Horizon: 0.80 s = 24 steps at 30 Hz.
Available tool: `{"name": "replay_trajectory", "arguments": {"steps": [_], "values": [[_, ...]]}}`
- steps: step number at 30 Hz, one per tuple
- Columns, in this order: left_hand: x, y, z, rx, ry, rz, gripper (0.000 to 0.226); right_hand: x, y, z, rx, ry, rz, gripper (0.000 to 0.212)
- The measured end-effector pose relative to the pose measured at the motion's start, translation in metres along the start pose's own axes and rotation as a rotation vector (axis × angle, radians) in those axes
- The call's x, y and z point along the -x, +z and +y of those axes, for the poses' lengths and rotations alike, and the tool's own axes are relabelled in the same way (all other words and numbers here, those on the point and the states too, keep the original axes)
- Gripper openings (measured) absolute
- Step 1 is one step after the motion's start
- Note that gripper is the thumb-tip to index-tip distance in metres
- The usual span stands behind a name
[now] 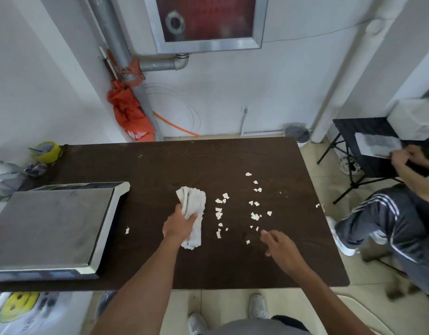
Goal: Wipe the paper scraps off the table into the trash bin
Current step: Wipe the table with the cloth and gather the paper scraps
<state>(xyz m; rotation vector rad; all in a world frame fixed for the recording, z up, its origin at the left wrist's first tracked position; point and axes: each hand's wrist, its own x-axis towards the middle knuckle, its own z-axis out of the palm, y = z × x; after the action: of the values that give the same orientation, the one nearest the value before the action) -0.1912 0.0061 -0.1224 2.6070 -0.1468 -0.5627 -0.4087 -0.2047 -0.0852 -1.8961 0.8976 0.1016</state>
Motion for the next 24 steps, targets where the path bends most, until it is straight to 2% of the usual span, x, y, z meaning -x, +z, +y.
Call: {"name": "replay_trajectory", "arguments": {"steps": [5, 9, 14, 17, 19, 21, 22, 24], "values": [[0.023, 0.029, 0.029, 0.090, 0.109, -0.057, 0.047, -0.004, 0.016, -0.011, 0.020, 0.022, -0.010, 0.041], [0.021, 0.016, 0.039, 0.098, 0.153, -0.060, 0.052, -0.010, 0.029, -0.035, 0.066, -0.039, -0.033, 0.048], [0.007, -0.038, 0.048, -0.038, 0.275, -0.216, 0.066, -0.018, 0.041, -0.076, 0.224, -0.129, -0.036, 0.025], [0.003, -0.064, 0.055, -0.106, 0.364, -0.246, 0.056, -0.023, 0.049, -0.111, 0.325, -0.257, -0.015, 0.019], [0.005, -0.077, 0.059, -0.149, 0.437, -0.230, 0.055, -0.027, 0.049, -0.142, 0.450, -0.464, 0.020, 0.041], [0.011, -0.090, 0.065, -0.177, 0.512, -0.208, 0.066, -0.027, 0.045, -0.173, 0.631, -0.619, 0.011, 0.073], [0.013, -0.097, 0.069, -0.180, 0.543, -0.204, 0.073, -0.029, 0.043, -0.185, 0.738, -0.651, -0.009, 0.085], [0.019, -0.107, 0.076, -0.208, 0.598, -0.178, 0.083, -0.037, 0.043, -0.197, 0.949, -0.657, -0.056, 0.093]]}}
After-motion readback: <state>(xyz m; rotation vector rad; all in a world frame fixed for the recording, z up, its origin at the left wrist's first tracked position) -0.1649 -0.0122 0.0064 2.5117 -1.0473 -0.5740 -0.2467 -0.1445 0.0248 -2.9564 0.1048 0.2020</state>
